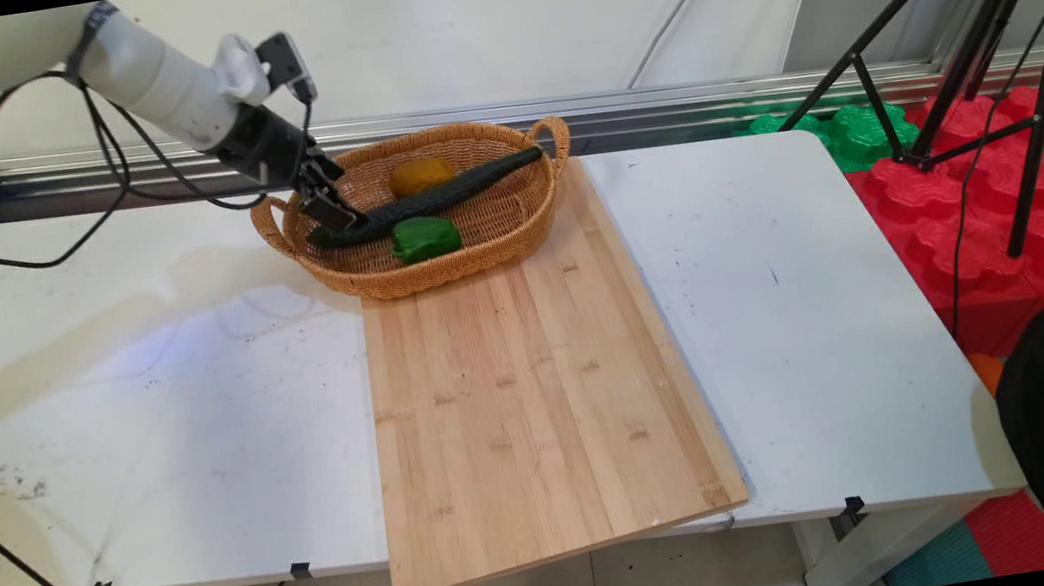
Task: Pick up the cucumber from the vegetable basket, then place the picked object on the cutting board
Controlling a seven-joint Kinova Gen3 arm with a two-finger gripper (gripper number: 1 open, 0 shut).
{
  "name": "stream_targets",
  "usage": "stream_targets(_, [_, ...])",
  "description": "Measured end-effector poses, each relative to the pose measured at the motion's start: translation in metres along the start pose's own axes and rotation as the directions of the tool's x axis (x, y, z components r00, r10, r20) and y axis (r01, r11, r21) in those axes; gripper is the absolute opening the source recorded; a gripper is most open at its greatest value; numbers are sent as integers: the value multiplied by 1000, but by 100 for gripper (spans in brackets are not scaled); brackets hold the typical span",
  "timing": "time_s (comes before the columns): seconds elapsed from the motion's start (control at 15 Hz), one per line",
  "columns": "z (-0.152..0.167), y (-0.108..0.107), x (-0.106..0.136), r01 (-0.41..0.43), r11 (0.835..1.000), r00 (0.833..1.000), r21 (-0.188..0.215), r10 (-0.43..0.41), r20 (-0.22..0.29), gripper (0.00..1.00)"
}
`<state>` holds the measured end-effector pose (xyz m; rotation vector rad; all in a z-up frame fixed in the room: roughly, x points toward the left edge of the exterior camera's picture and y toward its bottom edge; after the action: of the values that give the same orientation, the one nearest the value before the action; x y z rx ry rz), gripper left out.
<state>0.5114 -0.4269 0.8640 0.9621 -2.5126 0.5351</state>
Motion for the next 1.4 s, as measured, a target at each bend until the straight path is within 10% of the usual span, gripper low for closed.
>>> stream_targets(0.87, [67,-9,10,-107,994,990,-11,107,86,100])
stream_targets(0.93, [69,-8,11,-112,994,990,-13,113,86,0])
stream_targets(1.4, [72,-6,13,-133,991,989,-21,134,70,0])
